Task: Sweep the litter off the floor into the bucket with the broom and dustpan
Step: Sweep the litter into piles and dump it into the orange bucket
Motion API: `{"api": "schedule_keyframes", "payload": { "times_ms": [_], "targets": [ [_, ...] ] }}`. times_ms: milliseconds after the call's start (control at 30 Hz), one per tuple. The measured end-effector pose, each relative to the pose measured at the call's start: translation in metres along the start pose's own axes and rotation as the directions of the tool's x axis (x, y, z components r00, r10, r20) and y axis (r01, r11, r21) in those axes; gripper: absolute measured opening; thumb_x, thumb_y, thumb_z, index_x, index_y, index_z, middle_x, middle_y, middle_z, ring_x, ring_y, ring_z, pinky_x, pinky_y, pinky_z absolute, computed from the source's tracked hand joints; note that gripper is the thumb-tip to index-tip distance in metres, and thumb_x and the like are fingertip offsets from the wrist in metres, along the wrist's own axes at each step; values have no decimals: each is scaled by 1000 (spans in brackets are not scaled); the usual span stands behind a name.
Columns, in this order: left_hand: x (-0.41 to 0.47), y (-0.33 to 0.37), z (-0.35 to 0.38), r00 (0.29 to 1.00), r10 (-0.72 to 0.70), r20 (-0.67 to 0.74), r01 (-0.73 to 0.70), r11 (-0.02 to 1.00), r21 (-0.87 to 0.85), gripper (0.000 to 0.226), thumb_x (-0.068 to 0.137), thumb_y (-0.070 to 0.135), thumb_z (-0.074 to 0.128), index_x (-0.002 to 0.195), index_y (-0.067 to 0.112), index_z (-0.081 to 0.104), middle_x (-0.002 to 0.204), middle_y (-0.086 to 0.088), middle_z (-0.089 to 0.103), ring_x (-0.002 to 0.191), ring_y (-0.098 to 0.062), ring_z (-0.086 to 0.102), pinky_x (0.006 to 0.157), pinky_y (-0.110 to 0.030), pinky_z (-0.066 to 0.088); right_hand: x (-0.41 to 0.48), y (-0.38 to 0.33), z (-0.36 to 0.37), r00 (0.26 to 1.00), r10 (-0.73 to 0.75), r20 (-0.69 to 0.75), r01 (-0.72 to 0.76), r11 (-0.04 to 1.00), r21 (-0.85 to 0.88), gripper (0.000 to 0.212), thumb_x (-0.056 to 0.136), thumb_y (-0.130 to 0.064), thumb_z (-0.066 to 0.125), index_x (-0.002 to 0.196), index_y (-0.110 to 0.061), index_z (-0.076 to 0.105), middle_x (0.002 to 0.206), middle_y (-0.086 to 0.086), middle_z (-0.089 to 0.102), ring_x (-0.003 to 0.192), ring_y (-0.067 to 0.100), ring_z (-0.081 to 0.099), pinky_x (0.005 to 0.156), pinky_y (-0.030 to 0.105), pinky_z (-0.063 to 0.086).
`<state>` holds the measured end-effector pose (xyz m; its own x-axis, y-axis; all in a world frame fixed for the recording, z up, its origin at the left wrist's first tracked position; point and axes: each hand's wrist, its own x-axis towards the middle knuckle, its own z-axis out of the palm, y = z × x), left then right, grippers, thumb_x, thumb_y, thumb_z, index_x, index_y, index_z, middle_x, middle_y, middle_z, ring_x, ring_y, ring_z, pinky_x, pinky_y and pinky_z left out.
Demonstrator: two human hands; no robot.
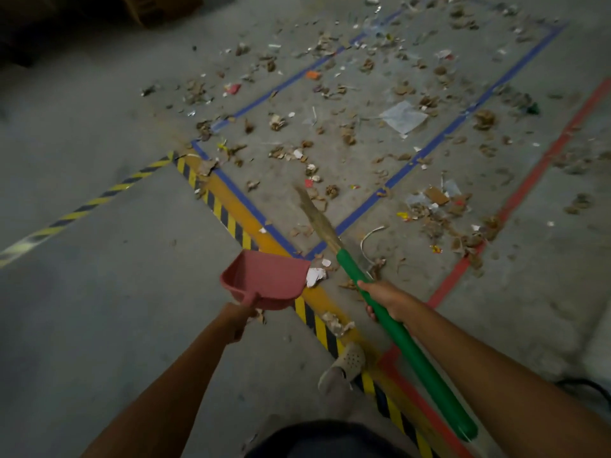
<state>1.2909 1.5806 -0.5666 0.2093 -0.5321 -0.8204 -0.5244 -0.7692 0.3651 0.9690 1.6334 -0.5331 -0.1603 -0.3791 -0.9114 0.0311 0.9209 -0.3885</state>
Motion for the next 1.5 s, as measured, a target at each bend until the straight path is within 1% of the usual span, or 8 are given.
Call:
{"api": "schedule_keyframes", "payload": {
  "times_ms": [200,300,500,633,867,1233,1333,1500],
  "targets": [
    [-21,-92,-7,996,-53,64,69,959,-276,50,95,47,65,88,-2,59,75,-14,55,61,-27,63,40,-26,52,-34,39,41,998,-35,54,38,998,-54,15,104,-20,54,103,-5,53,80,15,59,66,25,61,61,38,55],
    [-32,-142,-10,997,-9,72,36,922,-385,46,99,41,62,89,-4,58,86,-19,65,68,-31,73,42,-25,54,-50,64,71,998,-58,26,61,988,-142,12,104,-13,52,100,-2,53,71,13,56,57,22,53,53,33,46],
    [-54,-224,-19,993,-111,32,115,912,-394,58,105,49,39,70,4,50,74,-18,66,32,-7,33,33,-14,26,-60,113,121,999,-31,34,38,970,-241,20,102,-23,55,95,-3,55,64,10,49,47,19,44,45,27,39],
    [-53,-262,-20,982,-190,3,175,896,-408,51,104,45,43,78,3,56,48,-7,56,27,-6,32,33,-12,25,-52,134,137,998,-38,44,50,944,-325,31,103,-33,55,102,-2,54,65,10,49,48,19,46,42,24,40],
    [-40,-292,5,947,-320,-28,259,813,-522,57,102,56,39,77,7,51,68,-16,60,29,-6,31,34,-11,24,-18,162,148,993,23,115,35,881,-472,32,104,-33,53,110,-1,51,65,11,49,47,19,46,40,22,39],
    [71,-347,94,914,-405,-8,343,783,-519,45,95,39,54,58,15,42,46,-4,42,33,-12,31,37,-14,21,144,264,158,970,229,84,-84,638,-765,40,100,-40,57,85,-4,55,56,9,58,46,22,55,45,27,46],
    [105,-359,117,910,-415,-8,356,790,-500,48,95,39,57,55,16,42,47,-4,40,33,-12,30,37,-15,21,205,282,163,954,292,63,-128,590,-797,50,100,-42,58,72,-1,60,50,9,60,52,27,59,59,38,56],
    [168,-359,134,939,-345,12,309,823,-477,53,96,49,59,57,19,42,46,-1,38,32,-11,29,37,-13,20,289,275,158,984,179,6,-111,637,-763,44,101,-40,57,93,3,61,65,13,59,61,30,60,54,33,45]
  ]
}}
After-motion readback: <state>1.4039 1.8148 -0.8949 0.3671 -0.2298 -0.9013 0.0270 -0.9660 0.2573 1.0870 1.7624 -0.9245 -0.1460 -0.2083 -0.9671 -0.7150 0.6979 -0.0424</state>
